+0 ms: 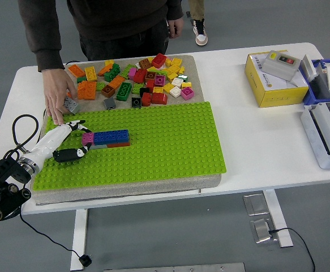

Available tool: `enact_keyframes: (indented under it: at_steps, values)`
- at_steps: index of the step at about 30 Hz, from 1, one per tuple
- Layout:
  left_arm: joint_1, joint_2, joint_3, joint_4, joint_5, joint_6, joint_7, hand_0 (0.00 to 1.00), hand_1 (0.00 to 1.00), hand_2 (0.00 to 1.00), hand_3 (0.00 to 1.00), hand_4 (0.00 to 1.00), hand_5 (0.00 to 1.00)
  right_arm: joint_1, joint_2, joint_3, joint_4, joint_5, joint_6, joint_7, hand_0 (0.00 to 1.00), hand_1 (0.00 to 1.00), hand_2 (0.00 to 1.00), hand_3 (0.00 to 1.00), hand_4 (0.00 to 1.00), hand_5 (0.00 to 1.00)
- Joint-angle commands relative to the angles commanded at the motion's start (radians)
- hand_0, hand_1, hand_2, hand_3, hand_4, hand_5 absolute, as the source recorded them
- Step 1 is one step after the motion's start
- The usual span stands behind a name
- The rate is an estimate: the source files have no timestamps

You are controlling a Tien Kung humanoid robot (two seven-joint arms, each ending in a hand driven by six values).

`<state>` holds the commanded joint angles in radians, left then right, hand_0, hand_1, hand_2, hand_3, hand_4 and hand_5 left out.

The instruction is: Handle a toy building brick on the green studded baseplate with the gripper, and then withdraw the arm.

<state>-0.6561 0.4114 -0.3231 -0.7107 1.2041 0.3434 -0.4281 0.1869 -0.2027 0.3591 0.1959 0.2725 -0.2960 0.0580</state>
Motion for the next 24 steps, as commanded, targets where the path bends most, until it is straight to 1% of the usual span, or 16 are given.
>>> enact_keyframes:
  at_steps: [9, 24]
  values:
    - [-0.001, -0.001, 0.006, 0.009, -0.010, -0.001, -0.001, 0.991, 0.974, 0.956, 0.585, 0.563, 0.301, 0.000, 0.001, -0.011, -0.001, 0.012, 0.000, 0.009, 0.602, 0.516, 0.649, 0.540, 0.622, 0.998]
    - [0.000, -0.011, 0.015, 0.028, -0.029, 0.000, -0.006, 0.990, 0.974, 0.956, 0.586, 0.566, 0.309, -0.002, 0.004, -0.036, -0.001, 0.044, 0.004, 0.022, 0.606, 0.512, 0.646, 0.541, 0.623, 0.998]
